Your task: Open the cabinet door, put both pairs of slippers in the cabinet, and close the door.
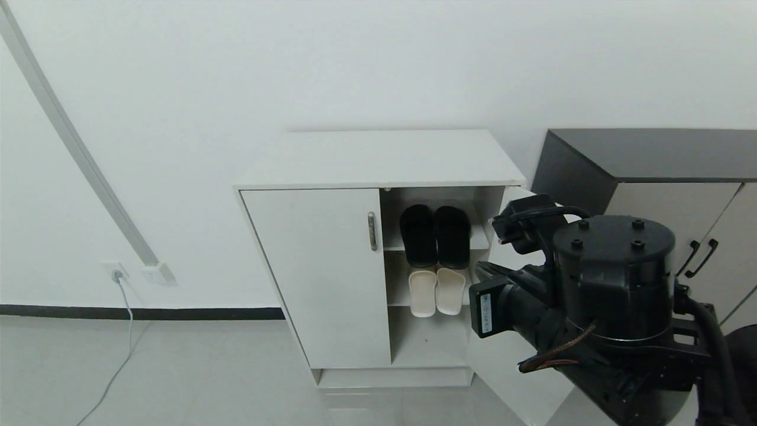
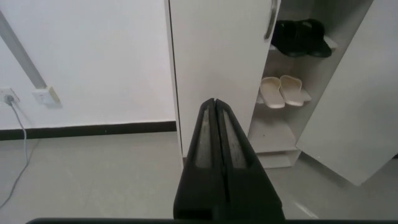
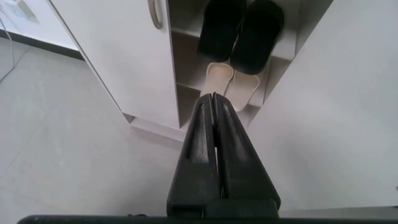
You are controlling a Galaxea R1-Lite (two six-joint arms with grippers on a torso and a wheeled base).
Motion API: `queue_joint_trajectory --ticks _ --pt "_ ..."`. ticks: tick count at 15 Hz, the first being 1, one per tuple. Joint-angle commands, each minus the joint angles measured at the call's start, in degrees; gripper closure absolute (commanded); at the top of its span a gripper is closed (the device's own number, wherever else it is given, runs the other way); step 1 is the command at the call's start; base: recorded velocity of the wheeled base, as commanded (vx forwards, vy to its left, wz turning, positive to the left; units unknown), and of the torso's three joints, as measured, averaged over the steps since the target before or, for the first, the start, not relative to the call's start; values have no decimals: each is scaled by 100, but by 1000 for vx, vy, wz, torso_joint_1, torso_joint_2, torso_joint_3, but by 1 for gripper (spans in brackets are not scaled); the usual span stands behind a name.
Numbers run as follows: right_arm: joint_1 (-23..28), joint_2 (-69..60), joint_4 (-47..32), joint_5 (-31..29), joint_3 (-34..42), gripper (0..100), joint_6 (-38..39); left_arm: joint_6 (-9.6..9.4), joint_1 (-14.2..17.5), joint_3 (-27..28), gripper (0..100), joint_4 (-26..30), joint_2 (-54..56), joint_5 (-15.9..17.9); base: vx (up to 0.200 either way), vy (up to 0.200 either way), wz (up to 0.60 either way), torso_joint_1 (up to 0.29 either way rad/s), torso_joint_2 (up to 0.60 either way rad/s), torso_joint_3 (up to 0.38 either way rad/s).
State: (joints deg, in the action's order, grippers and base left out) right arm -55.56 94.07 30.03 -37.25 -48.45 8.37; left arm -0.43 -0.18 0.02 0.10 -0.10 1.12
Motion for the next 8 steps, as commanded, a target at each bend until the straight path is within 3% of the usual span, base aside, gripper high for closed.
queue_joint_trajectory --ticks 1,6,8 --pt "2 14 3 -1 -16 100 -3 -1 1 -2 100 -1 -8 2 0 0 0 207 -525 -310" --pt "63 14 47 8 2 100 6 -1 1 -2 100 -1 -8 2 0 0 0 237 -557 -318" --pt "98 32 47 8 2 100 -29 -1 1 6 100 -1 -8 2 0 0 0 146 -346 -197"
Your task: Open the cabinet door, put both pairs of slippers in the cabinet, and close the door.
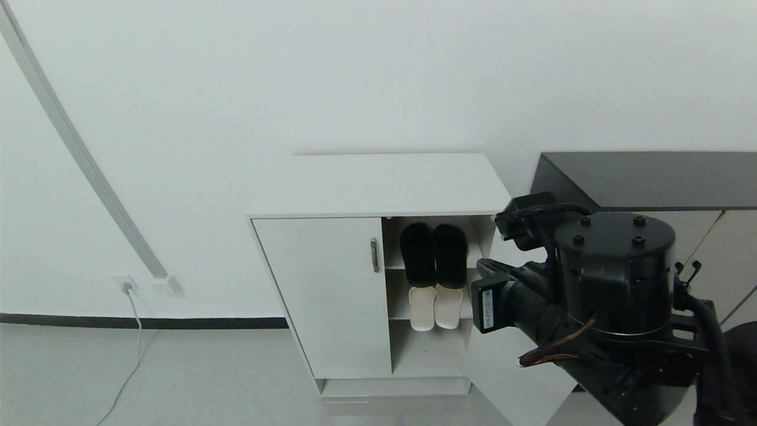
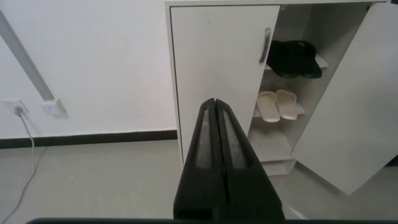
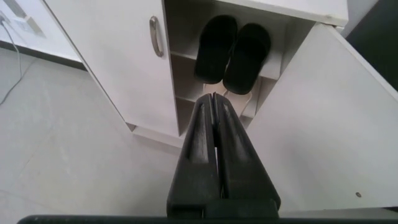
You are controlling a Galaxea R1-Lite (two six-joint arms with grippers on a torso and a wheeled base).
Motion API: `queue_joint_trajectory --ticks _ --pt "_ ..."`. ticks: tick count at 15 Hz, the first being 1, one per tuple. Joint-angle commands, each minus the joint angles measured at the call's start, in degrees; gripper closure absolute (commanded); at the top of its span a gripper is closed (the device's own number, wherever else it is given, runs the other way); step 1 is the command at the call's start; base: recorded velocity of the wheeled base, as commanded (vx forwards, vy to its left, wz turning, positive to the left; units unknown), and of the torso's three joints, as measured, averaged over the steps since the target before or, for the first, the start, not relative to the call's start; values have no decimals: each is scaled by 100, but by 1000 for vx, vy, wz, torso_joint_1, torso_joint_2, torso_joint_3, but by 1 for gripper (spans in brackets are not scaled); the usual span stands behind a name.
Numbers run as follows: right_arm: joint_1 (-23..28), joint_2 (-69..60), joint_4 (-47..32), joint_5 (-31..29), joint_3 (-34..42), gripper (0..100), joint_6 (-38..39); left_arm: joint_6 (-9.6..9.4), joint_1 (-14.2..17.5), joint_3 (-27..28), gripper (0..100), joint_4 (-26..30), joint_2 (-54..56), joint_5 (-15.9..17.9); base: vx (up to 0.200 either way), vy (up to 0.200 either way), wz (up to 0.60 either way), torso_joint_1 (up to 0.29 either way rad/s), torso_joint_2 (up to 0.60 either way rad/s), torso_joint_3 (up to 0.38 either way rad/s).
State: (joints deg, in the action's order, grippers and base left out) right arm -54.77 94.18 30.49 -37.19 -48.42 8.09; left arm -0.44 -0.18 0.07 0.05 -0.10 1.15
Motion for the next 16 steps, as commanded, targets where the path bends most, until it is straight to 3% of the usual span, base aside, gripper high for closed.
queue_joint_trajectory --ticks 1,10,16 --pt "19 21 1 2 -1 100 -10 0 1 -7 100 4 -8 0 0 0 0 66 -139 -71" --pt "2 30 106 10 87 100 -62 0 1 -7 100 4 -8 0 0 0 0 5 -9 -5" --pt "2 30 115 2 96 100 -98 0 1 -7 100 4 -8 0 0 0 -600 4 1 2"
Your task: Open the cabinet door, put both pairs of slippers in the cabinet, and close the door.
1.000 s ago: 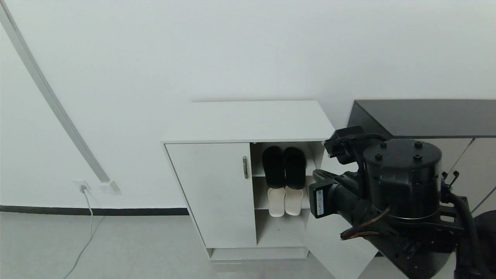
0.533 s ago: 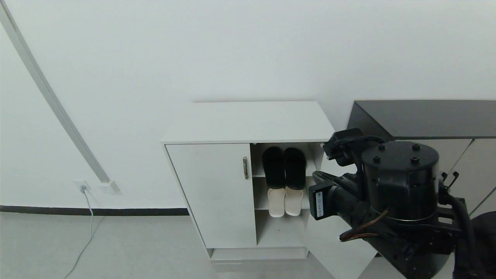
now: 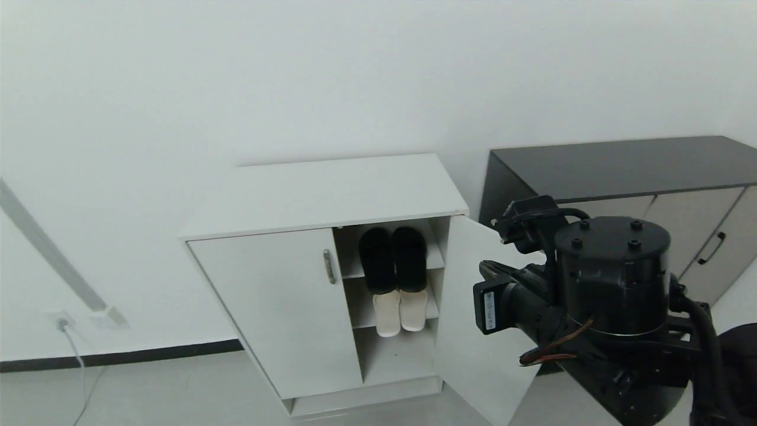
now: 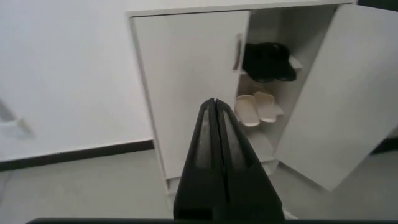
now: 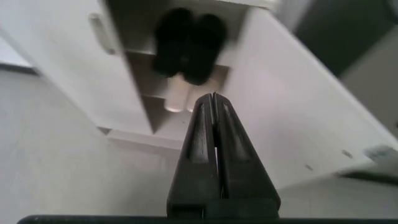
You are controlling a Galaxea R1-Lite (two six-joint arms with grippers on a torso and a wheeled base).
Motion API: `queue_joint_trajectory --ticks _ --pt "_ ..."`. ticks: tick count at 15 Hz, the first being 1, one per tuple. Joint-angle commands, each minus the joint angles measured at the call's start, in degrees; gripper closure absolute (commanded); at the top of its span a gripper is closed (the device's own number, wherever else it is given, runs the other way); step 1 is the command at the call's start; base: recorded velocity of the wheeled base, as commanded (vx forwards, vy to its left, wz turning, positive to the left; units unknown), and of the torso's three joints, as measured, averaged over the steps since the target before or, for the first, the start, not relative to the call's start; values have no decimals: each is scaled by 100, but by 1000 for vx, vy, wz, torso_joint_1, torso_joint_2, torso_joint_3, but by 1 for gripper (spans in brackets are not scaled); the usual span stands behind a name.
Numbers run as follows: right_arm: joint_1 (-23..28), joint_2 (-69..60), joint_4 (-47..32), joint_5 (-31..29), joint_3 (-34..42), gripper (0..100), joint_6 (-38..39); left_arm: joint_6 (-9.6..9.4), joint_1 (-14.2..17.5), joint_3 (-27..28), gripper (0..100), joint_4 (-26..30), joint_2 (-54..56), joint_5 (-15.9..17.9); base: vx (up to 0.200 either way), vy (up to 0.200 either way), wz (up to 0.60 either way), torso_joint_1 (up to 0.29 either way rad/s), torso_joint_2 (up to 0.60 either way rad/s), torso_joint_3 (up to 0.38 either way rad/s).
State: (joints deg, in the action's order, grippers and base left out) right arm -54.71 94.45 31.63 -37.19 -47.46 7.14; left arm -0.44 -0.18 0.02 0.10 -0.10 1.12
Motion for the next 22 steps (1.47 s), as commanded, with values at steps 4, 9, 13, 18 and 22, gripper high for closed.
queue_joint_trajectory --ticks 4,9,13,18,22 --pt "83 21 1 2 0 100 -99 0 1 -2 100 -1 -8 2 0 0 0 0 0 0" --pt "751 82 45 10 -158 100 -231 0 1 -2 100 -1 -8 2 0 0 0 0 0 0" --pt "1252 196 36 397 -387 100 -222 -9 1 6 100 -1 -8 2 -150 0 0 7 2 4" --pt "1683 319 18 432 -633 100 -222 0 1 6 100 -1 -8 2 -40 0 0 1 0 0" --pt "2263 908 -87 740 -1319 100 -231 0 1 -2 100 -1 -8 2 0 0 0 0 0 0"
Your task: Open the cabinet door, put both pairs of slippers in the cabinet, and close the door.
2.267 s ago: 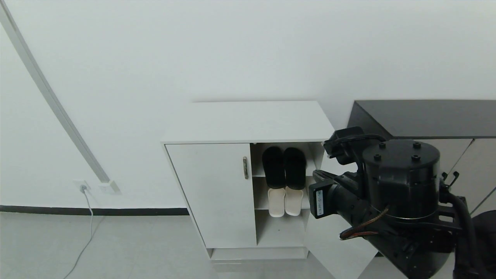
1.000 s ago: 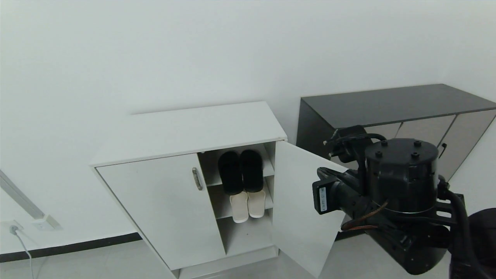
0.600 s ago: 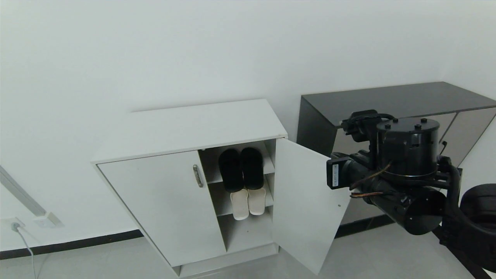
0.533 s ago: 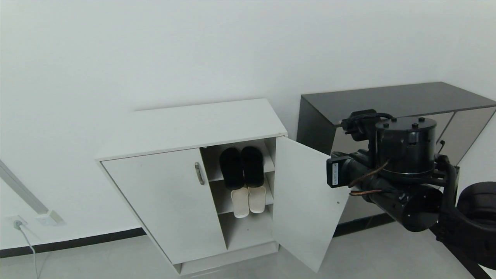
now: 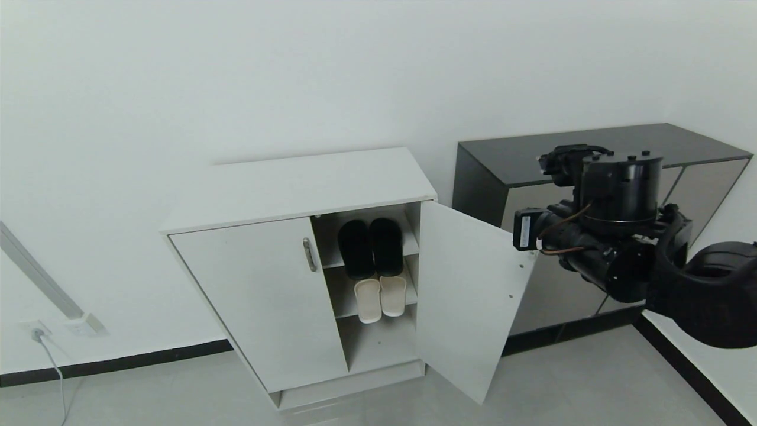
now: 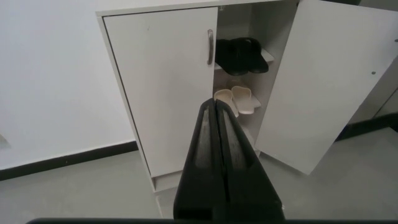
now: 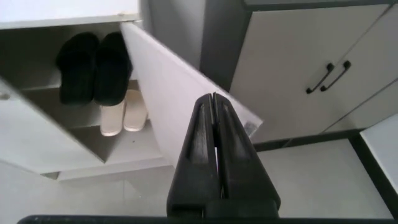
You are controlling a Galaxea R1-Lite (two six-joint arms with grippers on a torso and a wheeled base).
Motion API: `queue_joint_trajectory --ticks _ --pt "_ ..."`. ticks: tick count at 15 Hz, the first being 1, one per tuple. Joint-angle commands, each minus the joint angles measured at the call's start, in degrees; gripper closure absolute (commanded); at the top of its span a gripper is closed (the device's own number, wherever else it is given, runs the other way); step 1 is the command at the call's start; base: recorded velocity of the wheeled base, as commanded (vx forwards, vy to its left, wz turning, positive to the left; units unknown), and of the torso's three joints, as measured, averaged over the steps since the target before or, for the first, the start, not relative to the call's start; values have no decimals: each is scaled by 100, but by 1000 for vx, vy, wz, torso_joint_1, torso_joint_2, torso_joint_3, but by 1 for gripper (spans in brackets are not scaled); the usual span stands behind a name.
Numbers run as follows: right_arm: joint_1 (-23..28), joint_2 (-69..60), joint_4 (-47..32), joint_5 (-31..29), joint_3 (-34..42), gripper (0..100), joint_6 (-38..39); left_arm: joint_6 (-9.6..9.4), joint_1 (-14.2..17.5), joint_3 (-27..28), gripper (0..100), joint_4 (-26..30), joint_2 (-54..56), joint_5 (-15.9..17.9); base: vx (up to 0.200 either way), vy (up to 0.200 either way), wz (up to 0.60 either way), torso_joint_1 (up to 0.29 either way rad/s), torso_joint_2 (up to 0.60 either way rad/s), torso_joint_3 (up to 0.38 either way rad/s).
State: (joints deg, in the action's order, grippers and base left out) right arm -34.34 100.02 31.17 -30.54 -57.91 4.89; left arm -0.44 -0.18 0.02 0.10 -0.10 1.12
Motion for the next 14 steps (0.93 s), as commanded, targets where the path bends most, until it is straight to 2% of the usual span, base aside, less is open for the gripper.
queue_joint_trajectory --ticks 1,5,8,14 --pt "340 501 -76 189 -458 100 -5 0 1 -2 100 -1 -8 2 0 0 0 0 0 0" --pt "630 1028 -102 294 -1039 100 -5 9 1 -2 100 -1 -8 -7 0 0 0 0 0 0" --pt "771 1142 -647 426 -1417 100 30 0 1 -2 100 -1 -8 -7 0 0 0 0 0 0" --pt "982 1546 -727 514 -1671 100 39 0 1 -2 100 -1 -8 2 0 0 0 0 0 0"
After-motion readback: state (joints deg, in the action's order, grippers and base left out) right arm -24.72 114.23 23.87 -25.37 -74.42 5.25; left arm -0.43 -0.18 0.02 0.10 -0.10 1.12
